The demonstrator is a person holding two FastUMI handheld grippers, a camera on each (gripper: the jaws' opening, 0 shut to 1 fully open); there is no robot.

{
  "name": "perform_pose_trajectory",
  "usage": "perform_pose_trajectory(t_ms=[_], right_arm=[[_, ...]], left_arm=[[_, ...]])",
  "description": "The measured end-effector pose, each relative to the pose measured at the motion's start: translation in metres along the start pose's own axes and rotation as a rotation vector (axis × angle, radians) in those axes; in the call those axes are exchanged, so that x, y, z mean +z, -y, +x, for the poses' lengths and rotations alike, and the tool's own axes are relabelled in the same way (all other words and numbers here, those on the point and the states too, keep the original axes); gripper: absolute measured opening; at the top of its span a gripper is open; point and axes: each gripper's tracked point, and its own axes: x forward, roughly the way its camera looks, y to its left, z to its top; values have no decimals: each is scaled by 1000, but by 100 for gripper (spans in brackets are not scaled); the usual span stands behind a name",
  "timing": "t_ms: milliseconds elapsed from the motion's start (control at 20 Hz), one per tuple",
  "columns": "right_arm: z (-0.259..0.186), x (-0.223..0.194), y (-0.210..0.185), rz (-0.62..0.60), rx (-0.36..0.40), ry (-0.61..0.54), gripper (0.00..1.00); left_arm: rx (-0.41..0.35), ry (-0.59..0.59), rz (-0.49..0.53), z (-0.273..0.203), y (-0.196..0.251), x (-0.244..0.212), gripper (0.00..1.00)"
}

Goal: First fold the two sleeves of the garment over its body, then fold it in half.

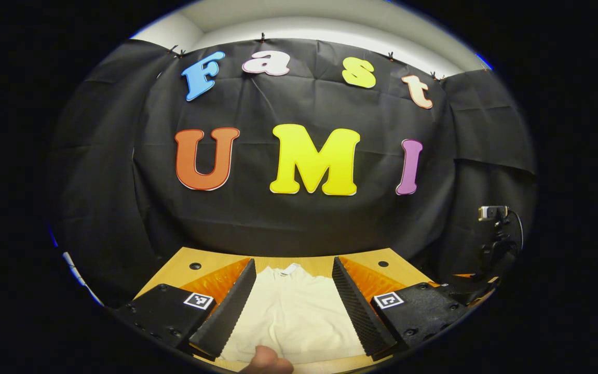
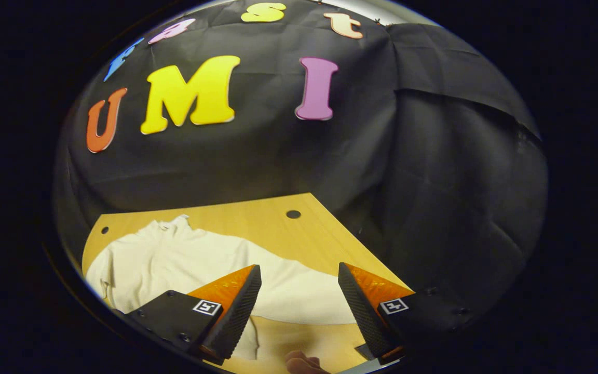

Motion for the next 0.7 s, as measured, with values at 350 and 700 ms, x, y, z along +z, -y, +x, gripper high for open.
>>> perform_pose_trajectory(t_ms=[350, 700], right_arm=[[78, -75, 118, 110, -178, -224, 95], [118, -135, 173, 230, -247, -426, 95]], left_arm=[[67, -77, -19, 7, 13, -25, 96], [123, -90, -31, 12, 31, -25, 96]])
